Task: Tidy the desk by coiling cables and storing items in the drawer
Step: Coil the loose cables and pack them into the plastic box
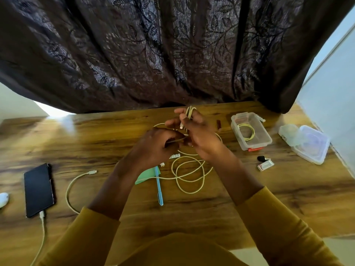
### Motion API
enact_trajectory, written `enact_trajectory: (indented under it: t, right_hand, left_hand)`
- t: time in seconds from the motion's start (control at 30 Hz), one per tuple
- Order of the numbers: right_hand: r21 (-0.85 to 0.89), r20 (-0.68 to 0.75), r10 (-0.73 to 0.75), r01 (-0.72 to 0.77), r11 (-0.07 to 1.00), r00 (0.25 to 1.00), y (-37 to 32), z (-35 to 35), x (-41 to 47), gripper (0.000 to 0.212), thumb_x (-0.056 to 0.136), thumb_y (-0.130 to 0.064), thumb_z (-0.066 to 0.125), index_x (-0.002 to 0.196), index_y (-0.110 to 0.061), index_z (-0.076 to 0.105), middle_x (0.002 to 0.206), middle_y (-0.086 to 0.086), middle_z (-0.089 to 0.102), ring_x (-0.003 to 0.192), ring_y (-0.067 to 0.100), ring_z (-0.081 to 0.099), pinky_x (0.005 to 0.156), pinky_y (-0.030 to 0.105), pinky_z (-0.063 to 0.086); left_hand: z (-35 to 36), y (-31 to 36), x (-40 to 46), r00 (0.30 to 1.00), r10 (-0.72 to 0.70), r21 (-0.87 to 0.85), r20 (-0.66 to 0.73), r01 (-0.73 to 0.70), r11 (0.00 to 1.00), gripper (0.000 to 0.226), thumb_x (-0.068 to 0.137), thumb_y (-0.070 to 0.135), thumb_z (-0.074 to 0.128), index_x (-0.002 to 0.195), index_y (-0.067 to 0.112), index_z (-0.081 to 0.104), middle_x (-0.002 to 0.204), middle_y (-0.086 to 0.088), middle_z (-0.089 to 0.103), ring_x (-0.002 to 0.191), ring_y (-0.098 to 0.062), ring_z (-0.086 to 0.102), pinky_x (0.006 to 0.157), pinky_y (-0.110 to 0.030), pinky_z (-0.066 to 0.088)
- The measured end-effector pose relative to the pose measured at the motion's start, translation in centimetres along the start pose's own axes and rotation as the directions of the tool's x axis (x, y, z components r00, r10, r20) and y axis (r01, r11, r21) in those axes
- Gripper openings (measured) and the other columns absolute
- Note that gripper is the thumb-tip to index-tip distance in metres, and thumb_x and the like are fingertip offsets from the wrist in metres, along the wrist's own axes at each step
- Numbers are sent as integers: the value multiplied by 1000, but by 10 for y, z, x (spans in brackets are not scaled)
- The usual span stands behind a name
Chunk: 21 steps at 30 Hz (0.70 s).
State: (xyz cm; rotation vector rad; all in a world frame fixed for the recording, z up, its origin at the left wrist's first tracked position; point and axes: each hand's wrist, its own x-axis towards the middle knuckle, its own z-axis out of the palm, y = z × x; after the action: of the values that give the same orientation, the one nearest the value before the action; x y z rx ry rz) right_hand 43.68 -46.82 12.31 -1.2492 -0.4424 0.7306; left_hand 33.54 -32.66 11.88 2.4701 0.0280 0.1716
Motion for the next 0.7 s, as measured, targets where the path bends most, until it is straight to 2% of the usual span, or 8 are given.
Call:
enact_trajectory:
  t: [0.1, 0.17, 0.23, 0.33, 0.4, 0.57, 0.63, 0.7]
  right_hand:
    - [-238, -66, -9, -7, 971, 998, 9, 2, -2, 23, 112, -18, 44, 130, -10, 55, 90, 6, 69, 60, 8, 61, 40, 20, 39]
    - [-345, -64, 19, -40, 938, 998, 12, 2, -4, 21, 111, -19, 45, 126, -12, 58, 90, 15, 66, 62, 18, 57, 39, 22, 38]
    - [-391, -31, 108, -112, 914, 994, 12, 1, -7, 18, 109, -17, 46, 118, -17, 62, 89, 9, 74, 69, 24, 59, 39, 24, 37]
    - [-351, 92, 237, -191, 917, 967, 11, -1, -13, 22, 110, -19, 42, 122, -13, 60, 75, 4, 73, 66, 17, 66, 39, 22, 30]
    - [-269, 137, 267, -224, 937, 954, 10, -3, -15, 29, 111, -22, 41, 125, -5, 60, 67, 4, 64, 57, 16, 58, 39, 23, 28]
    - [-97, 323, 259, -240, 966, 910, 3, -2, -17, 59, 110, -54, 33, 112, -6, 66, 59, 3, 34, 46, 12, 31, 39, 24, 22]
    - [-62, 406, 263, -261, 963, 875, 2, 1, -17, 66, 108, -60, 26, 108, -6, 64, 56, 2, 29, 43, 11, 26, 39, 23, 21]
    - [-11, 488, 267, -300, 954, 831, 0, 4, -16, 67, 108, -63, 24, 103, -8, 62, 52, -2, 28, 40, 10, 23, 37, 24, 19]
  left_hand:
    - [-11, 8, 1, 999, 36, 78, -18, -34, 996, 19, 95, 33, 70, 113, 31, 77, 99, 12, 77, 84, -5, 70, 75, -36, 58]
    - [-22, 12, 2, 999, 30, 141, -16, -27, 990, 17, 94, 37, 72, 110, 35, 78, 101, 13, 77, 89, -5, 69, 80, -38, 57]
    - [-35, 12, 2, 1000, -1, 165, -30, 6, 986, 14, 93, 41, 73, 105, 40, 78, 103, 18, 75, 94, -4, 67, 83, -38, 57]
    - [-52, 11, 2, 997, -66, 111, -39, 70, 991, 13, 87, 50, 74, 98, 44, 74, 97, 24, 71, 92, 2, 65, 82, -39, 58]
    - [-59, 11, 3, 996, -88, 14, -28, 88, 996, 13, 86, 50, 76, 95, 42, 73, 94, 22, 73, 90, 3, 66, 82, -37, 57]
    - [-60, 9, 5, 997, -49, -268, -54, 33, 963, 9, 95, 20, 75, 100, 28, 77, 99, 12, 77, 96, -3, 71, 87, -27, 55]
    - [-58, 4, 7, 997, -23, -313, -74, -1, 950, 15, 97, 14, 71, 102, 28, 75, 100, 12, 76, 96, 0, 69, 86, -18, 53]
    - [-53, -3, 8, 994, -32, -356, -107, -8, 935, 18, 98, 11, 69, 103, 28, 74, 99, 14, 76, 95, -1, 69, 86, -18, 53]
